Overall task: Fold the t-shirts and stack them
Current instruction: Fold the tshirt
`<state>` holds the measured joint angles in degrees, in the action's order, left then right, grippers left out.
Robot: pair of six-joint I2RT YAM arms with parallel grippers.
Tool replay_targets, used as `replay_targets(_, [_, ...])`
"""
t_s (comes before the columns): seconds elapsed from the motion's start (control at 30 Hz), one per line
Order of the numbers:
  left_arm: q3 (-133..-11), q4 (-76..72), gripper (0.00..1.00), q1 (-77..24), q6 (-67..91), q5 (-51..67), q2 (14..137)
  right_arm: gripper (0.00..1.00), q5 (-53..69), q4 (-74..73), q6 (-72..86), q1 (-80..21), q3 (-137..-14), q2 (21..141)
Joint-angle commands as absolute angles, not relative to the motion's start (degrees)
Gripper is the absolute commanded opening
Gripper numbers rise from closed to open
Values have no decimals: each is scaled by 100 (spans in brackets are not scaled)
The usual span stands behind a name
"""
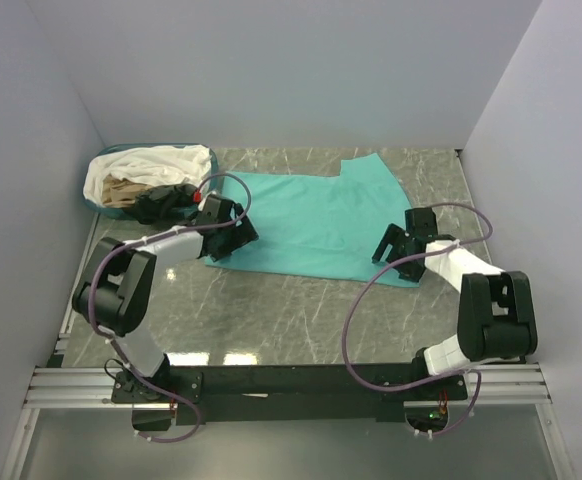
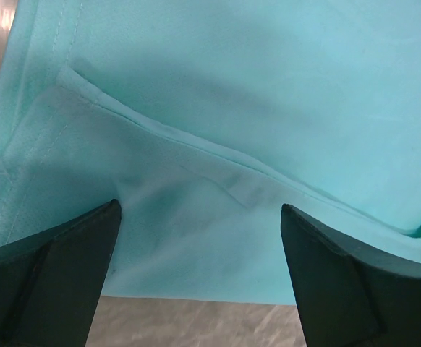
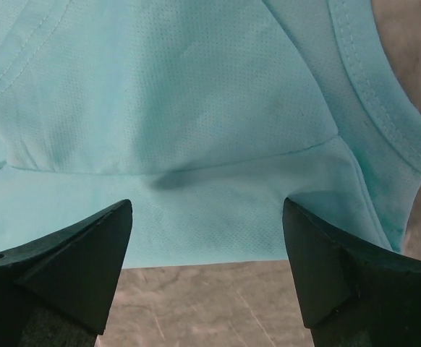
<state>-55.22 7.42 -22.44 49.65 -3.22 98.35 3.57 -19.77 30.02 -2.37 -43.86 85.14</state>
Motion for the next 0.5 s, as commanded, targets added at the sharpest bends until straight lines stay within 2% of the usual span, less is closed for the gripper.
replay_targets(0.0, [-4775,1301,99,-2434,5264,-158,9564,91,132,-2487,3287,-229,-3834,7992])
replay_targets(0.3, [-3315,1380,99,-3146,6178,-53,8061,94,403,-2935,3691,61,-2928,6567])
replay_targets(0.47, [-2998,1871,100,-3612,6741,-325,7208,94,308,-3164,3849,149,-2602,5908])
